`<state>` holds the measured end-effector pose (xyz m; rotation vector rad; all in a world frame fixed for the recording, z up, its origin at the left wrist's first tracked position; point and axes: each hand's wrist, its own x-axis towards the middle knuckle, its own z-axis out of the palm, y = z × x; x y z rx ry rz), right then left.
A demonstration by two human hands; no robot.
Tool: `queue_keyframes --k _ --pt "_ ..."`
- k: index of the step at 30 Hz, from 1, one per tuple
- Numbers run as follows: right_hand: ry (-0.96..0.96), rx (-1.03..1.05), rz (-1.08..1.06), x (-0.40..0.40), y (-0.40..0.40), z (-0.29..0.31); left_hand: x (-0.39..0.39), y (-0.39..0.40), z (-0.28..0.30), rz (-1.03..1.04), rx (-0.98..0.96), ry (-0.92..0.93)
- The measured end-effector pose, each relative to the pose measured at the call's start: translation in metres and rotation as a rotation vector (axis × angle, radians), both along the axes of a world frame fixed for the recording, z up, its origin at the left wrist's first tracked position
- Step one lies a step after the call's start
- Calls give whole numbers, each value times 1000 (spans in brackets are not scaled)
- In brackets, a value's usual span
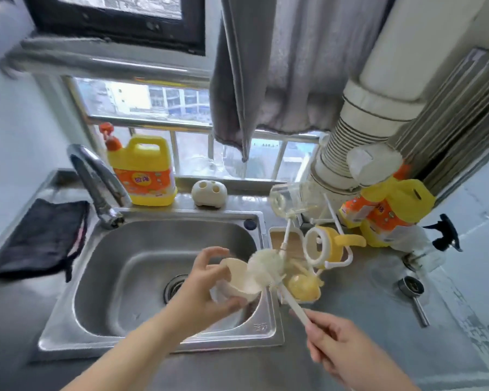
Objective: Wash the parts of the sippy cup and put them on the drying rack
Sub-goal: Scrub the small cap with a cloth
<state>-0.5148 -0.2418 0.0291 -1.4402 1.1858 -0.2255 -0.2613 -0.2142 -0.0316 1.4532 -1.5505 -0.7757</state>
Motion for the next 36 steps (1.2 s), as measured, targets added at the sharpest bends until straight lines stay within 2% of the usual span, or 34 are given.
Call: queue_keyframes --k 5,8,12,15,20,26,30,34,36 --pt "-18 5 199 69 8 -4 59 27 9 135 108 66" --pt "2 -42 272 101 6 -3 88 32 16 185 219 206" --pt "76 -88 307 133 3 0 122 33 12 204 386 279" --pt "110 -60 283 147 7 -4 134 31 4 217 435 376" --pt "157 -85 263 160 6 -8 149 31 -10 202 470 692" --pt "259 -208 368 175 2 0 174 32 -12 82 492 1019" --pt "307 -336 449 196 4 8 172 32 -14 148 482 1240" --pt "402 -497 503 220 7 -3 157 28 -8 293 555 1545" --pt "456 -560 527 231 10 -7 155 23 -4 362 592 1639"
